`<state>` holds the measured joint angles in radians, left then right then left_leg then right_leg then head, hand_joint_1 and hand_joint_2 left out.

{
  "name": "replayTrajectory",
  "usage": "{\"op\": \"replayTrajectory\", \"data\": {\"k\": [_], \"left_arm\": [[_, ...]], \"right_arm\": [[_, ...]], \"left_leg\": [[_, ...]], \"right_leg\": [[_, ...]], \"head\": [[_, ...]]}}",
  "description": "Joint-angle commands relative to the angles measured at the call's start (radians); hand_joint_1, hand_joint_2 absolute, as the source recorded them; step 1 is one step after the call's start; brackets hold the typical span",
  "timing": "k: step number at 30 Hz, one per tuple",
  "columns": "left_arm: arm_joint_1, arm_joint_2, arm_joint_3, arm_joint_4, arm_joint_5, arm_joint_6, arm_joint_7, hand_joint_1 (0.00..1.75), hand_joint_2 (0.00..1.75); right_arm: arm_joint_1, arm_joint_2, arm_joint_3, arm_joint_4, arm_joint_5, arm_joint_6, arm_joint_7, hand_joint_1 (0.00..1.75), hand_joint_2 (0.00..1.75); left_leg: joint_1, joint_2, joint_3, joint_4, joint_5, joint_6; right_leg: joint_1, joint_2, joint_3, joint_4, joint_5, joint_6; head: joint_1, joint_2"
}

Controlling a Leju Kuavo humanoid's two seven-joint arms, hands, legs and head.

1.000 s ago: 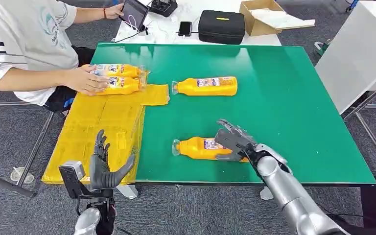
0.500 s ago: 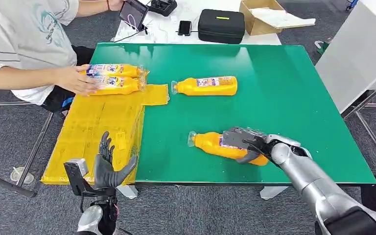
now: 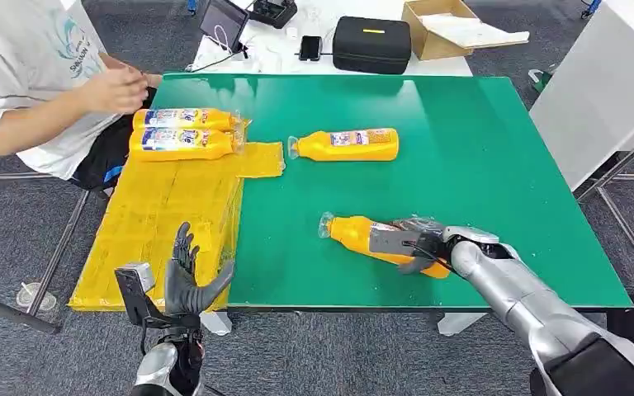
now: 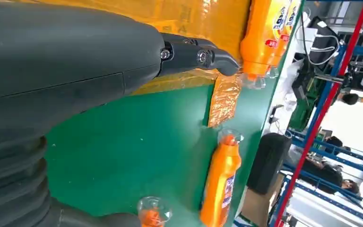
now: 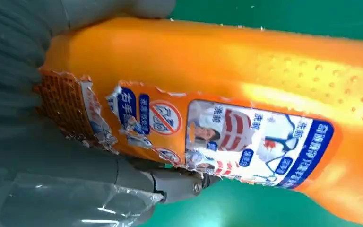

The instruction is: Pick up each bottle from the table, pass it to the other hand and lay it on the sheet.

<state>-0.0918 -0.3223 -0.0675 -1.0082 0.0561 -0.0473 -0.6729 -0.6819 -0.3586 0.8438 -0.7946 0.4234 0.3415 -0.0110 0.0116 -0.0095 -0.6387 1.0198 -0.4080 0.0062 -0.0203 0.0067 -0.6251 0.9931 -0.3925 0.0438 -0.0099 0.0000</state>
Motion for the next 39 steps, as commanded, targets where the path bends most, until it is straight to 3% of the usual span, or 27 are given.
{"op": "replayTrajectory", "data": {"k": [1, 3, 4, 6, 8, 9, 10, 11, 14, 15, 16, 19, 23, 31, 32, 33, 39], "left_arm": [[-0.016, 0.014, 0.006, 0.043, 0.011, 0.003, 0.004, 0.00, 1.75], [-0.003, 0.014, 0.007, 0.027, 0.012, 0.005, 0.004, 0.00, 1.75], [0.005, 0.013, 0.009, 0.016, 0.012, 0.006, 0.004, 0.00, 1.75], [0.024, 0.011, 0.012, -0.015, 0.013, 0.010, 0.005, 0.00, 1.75], [0.045, 0.009, 0.004, -0.055, 0.009, 0.007, 0.006, 0.00, 1.75], [0.047, 0.009, 0.002, -0.060, 0.009, 0.006, 0.008, 0.00, 1.75], [0.049, 0.011, -0.006, -0.068, 0.014, -0.007, 0.017, 0.00, 1.75], [0.049, 0.014, -0.021, -0.079, 0.023, -0.021, 0.027, 0.00, 1.75], [0.038, 0.020, -0.043, -0.094, 0.034, -0.042, 0.035, 0.00, 1.75], [0.036, 0.019, -0.043, -0.095, 0.036, -0.042, 0.037, 0.00, 1.75], [0.032, 0.022, -0.052, -0.095, 0.053, -0.069, 0.048, 0.00, 1.75], [-0.012, 0.035, -0.100, -0.106, 0.106, -0.136, 0.080, 0.00, 1.75], [-0.043, 0.057, -0.160, -0.131, 0.179, -0.232, 0.113, 0.00, 1.75], [-0.083, 0.069, -0.232, -0.155, 0.221, -0.297, 0.132, 0.00, 1.75], [-0.092, 0.071, -0.243, -0.151, 0.214, -0.300, 0.130, 0.00, 1.75], [-0.102, 0.070, -0.248, -0.141, 0.213, -0.297, 0.131, 0.00, 1.75], [-0.142, 0.078, -0.290, -0.074, 0.186, -0.317, 0.137, 0.00, 1.75]], "right_arm": [[0.080, 0.021, -0.034, -0.014, -0.052, -0.144, -0.023, 1.75, 1.75], [0.128, 0.033, -0.088, -0.074, -0.050, -0.206, -0.015, 1.75, 1.75], [0.173, 0.061, -0.161, -0.121, -0.055, -0.297, -0.029, 1.75, 1.75], [0.244, 0.139, -0.272, -0.197, 0.019, -0.412, -0.041, 1.75, 1.75], [0.313, 0.240, -0.394, -0.302, 0.146, -0.598, -0.085, 1.75, 1.75], [0.317, 0.246, -0.397, -0.315, 0.156, -0.593, -0.072, 1.75, 1.75], [0.339, 0.285, -0.444, -0.352, 0.218, -0.735, -0.134, 1.73, 1.75], [0.360, 0.332, -0.498, -0.387, 0.262, -0.805, -0.173, 1.75, 1.75], [0.385, 0.360, -0.536, -0.428, 0.290, -0.870, -0.234, 1.75, 1.75], [0.386, 0.359, -0.538, -0.429, 0.291, -0.870, -0.235, 1.75, 1.75], [0.398, 0.380, -0.569, -0.449, 0.254, -0.918, -0.296, 1.75, 1.75], [0.427, 0.431, -0.632, -0.461, 0.177, -0.954, -0.427, 1.75, 1.75], [0.469, 0.465, -0.651, -0.427, 0.084, -0.886, -0.567, 1.75, 1.75], [0.466, 0.541, -0.605, -0.197, 0.023, -0.784, -0.681, 1.75, 1.75], [0.461, 0.553, -0.592, -0.169, 0.007, -0.758, -0.687, 1.75, 1.75], [0.453, 0.562, -0.572, -0.132, 0.010, -0.750, -0.687, 1.75, 1.75], [0.410, 0.594, -0.474, -0.029, 0.009, -0.774, -0.687, 1.75, 1.75]], "left_leg": [[0.002, 0.000, 0.004, -0.002, 0.000, 0.000], [0.002, -0.001, 0.004, -0.002, 0.000, 0.000], [0.001, 0.000, 0.003, -0.001, 0.000, 0.000], [0.002, 0.002, 0.004, -0.002, -0.001, 0.000], [0.002, 0.004, 0.002, -0.001, -0.001, 0.000], [0.002, 0.007, 0.003, -0.001, -0.002, -0.001], [0.002, 0.006, 0.001, -0.001, -0.002, -0.001], [0.002, 0.006, 0.001, 0.000, -0.003, -0.001], [0.003, 0.004, 0.002, 0.000, -0.004, -0.002], [0.004, -0.001, -0.004, 0.001, -0.001, -0.002], [0.005, -0.002, -0.003, 0.000, -0.002, -0.002], [0.004, -0.002, -0.002, 0.000, -0.002, -0.001], [0.004, -0.004, -0.006, 0.000, 0.000, -0.002], [0.004, -0.002, -0.004, -0.001, 0.000, -0.002], [0.004, -0.001, 0.002, -0.002, -0.002, -0.002], [0.004, -0.002, -0.003, -0.001, -0.001, -0.002], [0.004, 0.000, -0.003, -0.002, -0.001, -0.002]], "right_leg": [[0.002, -0.002, 0.005, -0.003, 0.000, -0.003], [0.002, -0.003, 0.005, -0.003, -0.001, -0.002], [0.002, -0.001, 0.004, -0.002, 0.000, -0.002], [0.002, 0.000, 0.004, -0.003, 0.000, -0.002], [0.002, 0.003, 0.002, -0.002, 0.000, -0.002], [0.003, 0.005, 0.003, -0.002, 0.000, -0.003], [0.003, 0.005, 0.001, 0.000, 0.000, -0.003], [0.003, 0.004, 0.000, 0.001, -0.001, -0.003], [0.004, 0.002, 0.001, 0.001, -0.003, -0.005], [0.005, -0.002, -0.002, 0.001, -0.003, -0.003], [0.005, -0.002, -0.001, 0.001, -0.003, -0.003], [0.005, -0.001, 0.000, 0.000, -0.003, -0.003], [0.004, -0.003, -0.003, 0.001, -0.003, -0.003], [0.004, 0.000, -0.002, -0.001, -0.002, -0.003], [0.005, 0.000, 0.003, -0.001, -0.003, -0.005], [0.004, 0.000, -0.002, -0.001, -0.002, -0.003], [0.004, 0.001, -0.002, -0.001, -0.002, -0.003]], "head": [[0.000, 0.000], [0.000, 0.000], [0.000, 0.000], [0.000, 0.000], [0.000, 0.000], [0.000, 0.000], [0.000, 0.000], [0.000, 0.000], [0.000, 0.000], [0.000, 0.000], [0.000, 0.000], [0.000, 0.000], [0.000, 0.000], [0.000, 0.000], [0.000, 0.000], [0.000, 0.000], [0.000, 0.000]]}}
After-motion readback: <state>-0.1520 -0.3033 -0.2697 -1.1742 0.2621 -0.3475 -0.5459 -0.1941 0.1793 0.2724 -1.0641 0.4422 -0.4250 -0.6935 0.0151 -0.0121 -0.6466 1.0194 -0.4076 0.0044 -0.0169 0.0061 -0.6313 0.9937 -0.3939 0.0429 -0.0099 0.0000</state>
